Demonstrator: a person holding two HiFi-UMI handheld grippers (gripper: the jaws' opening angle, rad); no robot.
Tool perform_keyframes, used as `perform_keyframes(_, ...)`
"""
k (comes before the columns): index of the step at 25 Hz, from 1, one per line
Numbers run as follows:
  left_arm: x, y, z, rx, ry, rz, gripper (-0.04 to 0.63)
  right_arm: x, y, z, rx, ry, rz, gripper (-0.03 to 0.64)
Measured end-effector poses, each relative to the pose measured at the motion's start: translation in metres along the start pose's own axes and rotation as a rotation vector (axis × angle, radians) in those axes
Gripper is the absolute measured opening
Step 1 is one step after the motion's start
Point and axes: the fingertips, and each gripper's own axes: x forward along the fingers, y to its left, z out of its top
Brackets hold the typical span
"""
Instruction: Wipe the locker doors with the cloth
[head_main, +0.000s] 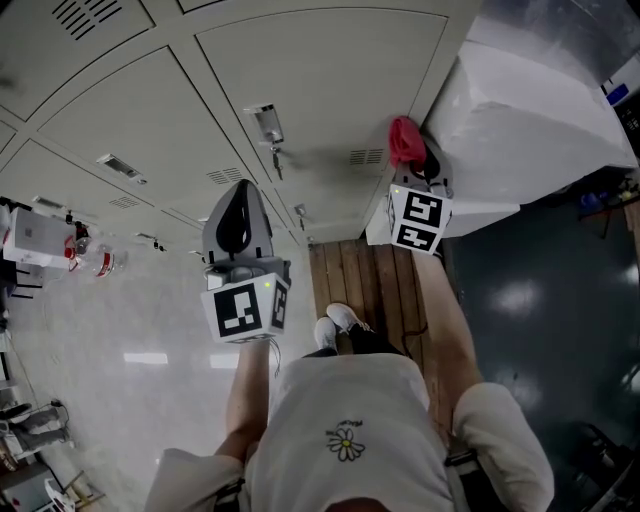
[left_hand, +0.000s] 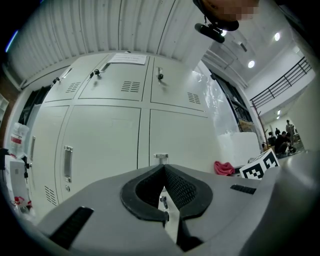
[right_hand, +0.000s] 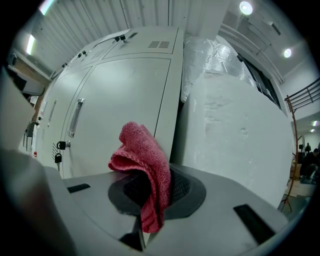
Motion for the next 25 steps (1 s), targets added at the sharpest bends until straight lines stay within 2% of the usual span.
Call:
perform_keyframes(9,-0.016,0.015,-0.006,-0.012,0.017,0.058,0.017,-0.006,0.014,0.004,0.055,0.002,0.012,0.040)
perform_keyframes(11,-0.021,0.018,-0.010,-0.011,0.028,0.068,0.017,-0.012,0.037,0.012,0.065,-0.024,0.062,0.038)
perform_keyframes(15,-0.033,0.030,-0.021,-0.018,0.056,0.098,0.017,-0.028,0.108,0.034,0.106,-0.081,0.221,0.039)
perform_keyframes(21,-0.047,0.052,-0.036,-0.016,0.082,0.160,0.017,-0.041,0.217,0.039,0.170,-0.078,0.437,0.040)
perform_keyframes(25,-0.057,0.063,-0.053,-0.019,0.118,0.190,0.017,-0.034,0.263,0.027,0.170,-0.055,0.498,0.038)
